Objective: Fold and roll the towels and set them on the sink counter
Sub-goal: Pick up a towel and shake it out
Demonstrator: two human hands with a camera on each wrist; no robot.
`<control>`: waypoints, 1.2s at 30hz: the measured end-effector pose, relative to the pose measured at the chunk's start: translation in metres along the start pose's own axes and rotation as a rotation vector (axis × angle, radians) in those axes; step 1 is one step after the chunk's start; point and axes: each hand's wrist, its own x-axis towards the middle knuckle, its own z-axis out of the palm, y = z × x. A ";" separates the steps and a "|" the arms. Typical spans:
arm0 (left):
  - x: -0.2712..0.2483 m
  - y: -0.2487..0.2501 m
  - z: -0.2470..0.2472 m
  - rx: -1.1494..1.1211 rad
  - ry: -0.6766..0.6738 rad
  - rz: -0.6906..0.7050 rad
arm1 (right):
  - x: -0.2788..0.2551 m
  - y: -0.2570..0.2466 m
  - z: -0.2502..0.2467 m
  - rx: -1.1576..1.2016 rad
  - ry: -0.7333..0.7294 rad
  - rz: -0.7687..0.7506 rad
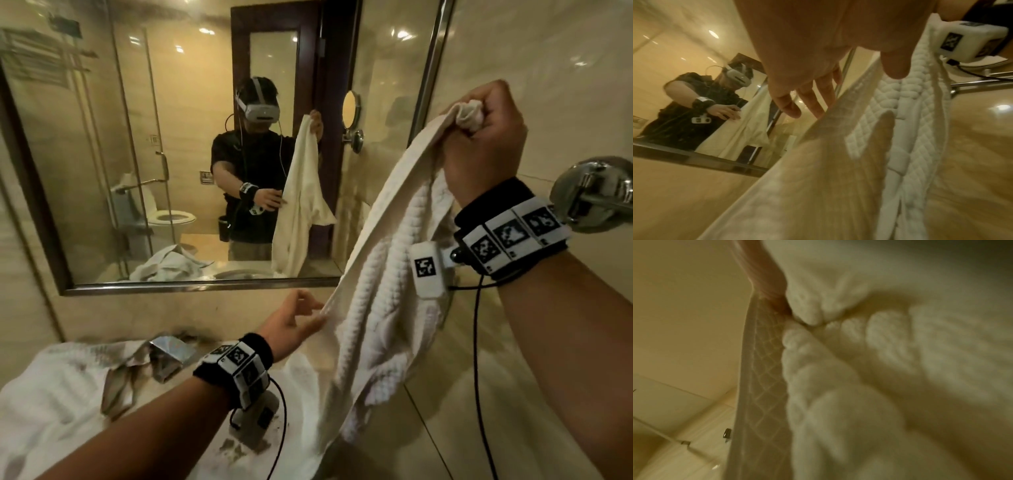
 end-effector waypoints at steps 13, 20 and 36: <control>0.032 0.181 -0.005 -0.010 0.192 0.440 | -0.025 -0.027 0.004 -0.057 -0.302 -0.023; 0.046 0.217 -0.021 0.213 0.225 0.557 | -0.054 -0.021 -0.017 0.040 -0.222 0.273; 0.037 0.214 -0.037 0.372 0.421 0.491 | -0.256 -0.026 -0.008 -0.056 -0.343 0.735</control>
